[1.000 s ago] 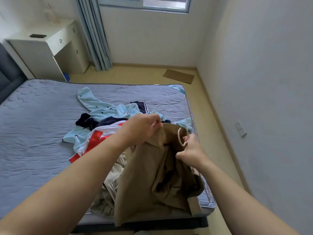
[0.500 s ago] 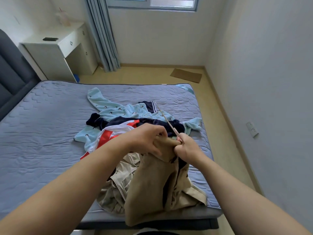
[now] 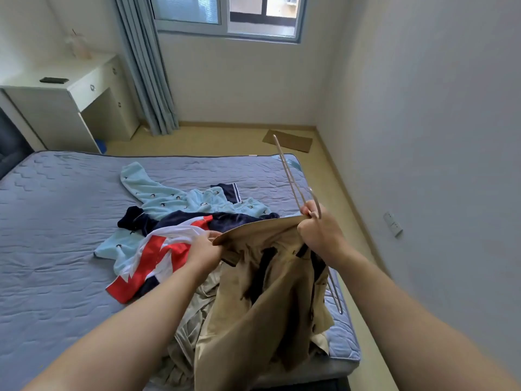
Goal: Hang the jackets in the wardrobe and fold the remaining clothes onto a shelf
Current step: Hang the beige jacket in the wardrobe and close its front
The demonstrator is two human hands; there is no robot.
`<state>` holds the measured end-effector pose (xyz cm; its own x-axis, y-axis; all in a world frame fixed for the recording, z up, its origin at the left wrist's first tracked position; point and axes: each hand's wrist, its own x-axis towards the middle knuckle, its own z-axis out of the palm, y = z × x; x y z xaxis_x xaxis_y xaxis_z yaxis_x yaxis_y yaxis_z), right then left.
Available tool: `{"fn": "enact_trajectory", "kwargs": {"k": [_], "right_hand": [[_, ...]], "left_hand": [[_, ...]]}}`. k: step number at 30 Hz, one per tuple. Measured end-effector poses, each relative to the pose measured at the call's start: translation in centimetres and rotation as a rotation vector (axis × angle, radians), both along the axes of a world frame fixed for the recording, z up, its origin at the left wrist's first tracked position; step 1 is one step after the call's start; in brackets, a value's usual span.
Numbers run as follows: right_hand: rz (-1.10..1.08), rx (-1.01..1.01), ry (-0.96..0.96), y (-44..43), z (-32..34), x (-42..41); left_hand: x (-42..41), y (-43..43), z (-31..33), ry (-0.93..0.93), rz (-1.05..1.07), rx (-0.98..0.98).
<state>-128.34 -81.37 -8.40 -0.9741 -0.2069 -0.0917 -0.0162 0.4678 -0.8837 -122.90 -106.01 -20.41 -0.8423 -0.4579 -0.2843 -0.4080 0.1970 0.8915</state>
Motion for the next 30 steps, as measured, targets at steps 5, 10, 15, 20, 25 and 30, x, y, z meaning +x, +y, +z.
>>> {"fn": "enact_trajectory", "kwargs": {"k": [5, 10, 15, 20, 25, 30], "right_hand": [[-0.001, 0.035, 0.008, 0.7, 1.2, -0.4], [-0.018, -0.001, 0.022, 1.6, 2.9, -0.2], [-0.071, -0.043, 0.028, 3.0, 3.3, -0.1], [-0.158, 0.066, -0.001, 5.1, 2.3, -0.7], [-0.165, 0.212, -0.022, 5.6, 0.2, -0.8], [-0.140, 0.246, 0.002, 3.3, -1.0, -0.1]], "left_hand": [[0.1, 3.7, -1.8, -0.166, 0.114, 0.384], [-1.5, 6.1, -2.6, -0.075, -0.390, 0.214], [-3.1, 7.8, -0.8, 0.012, -0.479, -0.021], [-5.3, 5.7, 0.9, 0.054, -0.432, -0.197], [-6.3, 2.9, 5.7, 0.090, -0.609, -0.437], [-6.3, 1.5, 7.2, -0.093, -0.390, -0.864]]}}
